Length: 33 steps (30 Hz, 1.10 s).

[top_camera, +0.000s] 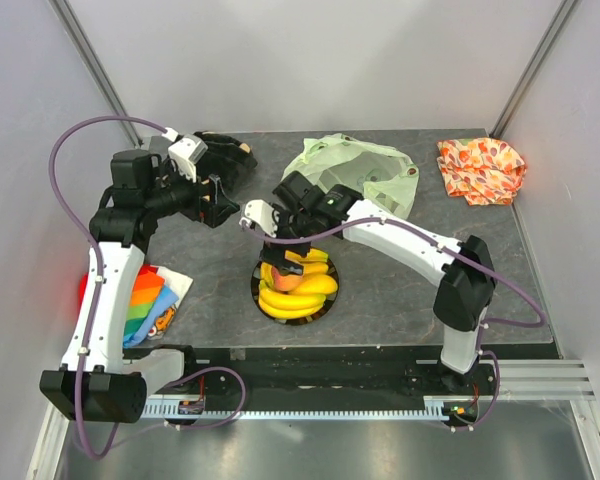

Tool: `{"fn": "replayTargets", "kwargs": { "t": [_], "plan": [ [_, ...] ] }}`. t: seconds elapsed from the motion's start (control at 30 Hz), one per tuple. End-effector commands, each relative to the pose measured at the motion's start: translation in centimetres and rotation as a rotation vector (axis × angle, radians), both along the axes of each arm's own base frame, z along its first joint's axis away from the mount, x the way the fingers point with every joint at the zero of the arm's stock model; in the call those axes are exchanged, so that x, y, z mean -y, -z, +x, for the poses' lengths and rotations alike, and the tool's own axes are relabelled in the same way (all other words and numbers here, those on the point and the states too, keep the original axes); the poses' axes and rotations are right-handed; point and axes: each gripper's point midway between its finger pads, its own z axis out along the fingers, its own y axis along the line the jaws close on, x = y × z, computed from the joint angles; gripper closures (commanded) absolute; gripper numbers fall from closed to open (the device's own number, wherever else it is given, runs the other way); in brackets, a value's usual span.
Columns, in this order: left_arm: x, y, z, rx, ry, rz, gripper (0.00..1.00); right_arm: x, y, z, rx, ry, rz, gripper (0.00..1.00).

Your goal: Take the fake fruits out of the plastic bag

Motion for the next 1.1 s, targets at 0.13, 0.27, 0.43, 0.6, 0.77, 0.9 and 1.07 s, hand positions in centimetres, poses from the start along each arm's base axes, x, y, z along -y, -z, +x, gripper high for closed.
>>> {"fn": "replayTargets", "kwargs": {
  "t": [0.13, 0.27, 0.43, 0.6, 0.77, 0.9, 1.07],
  "plan": [
    [0.4, -0.7, 0.5, 0.015, -0.004, -0.054, 0.01, 5.8, -9.7, 4.5, 0.094, 0.299, 0.167, 0.02],
    [-2.8, 0.9, 1.9, 0.014, -0.239, -0.002, 0.01, 16.5, -13.6, 11.4, 0.347, 0.708, 0.186, 0.02],
    [-4.3, 3.1, 2.2, -0.014, -0.344, 0.020, 0.01, 29.1, -17.5, 13.6, 0.554, 1.195, 0.303, 0.02],
    [-3.8, 5.7, 1.9, -0.102, -0.348, -0.046, 0.01, 31.6, -11.2, 12.5, 0.488, 1.383, 0.248, 0.02],
    [-4.6, 7.4, 2.0, -0.118, -0.399, -0.031, 0.01, 28.8, -10.0, 11.5, 0.359, 1.264, 0.347, 0.02],
    [-5.9, 8.8, 2.5, -0.125, -0.461, 0.022, 0.01, 31.9, -8.6, 11.2, 0.401, 1.430, 0.246, 0.02],
    [-5.8, 9.9, 2.0, -0.133, -0.450, 0.005, 0.01, 32.9, -8.2, 9.7, 0.404, 1.425, 0.172, 0.02]
  ]
}}
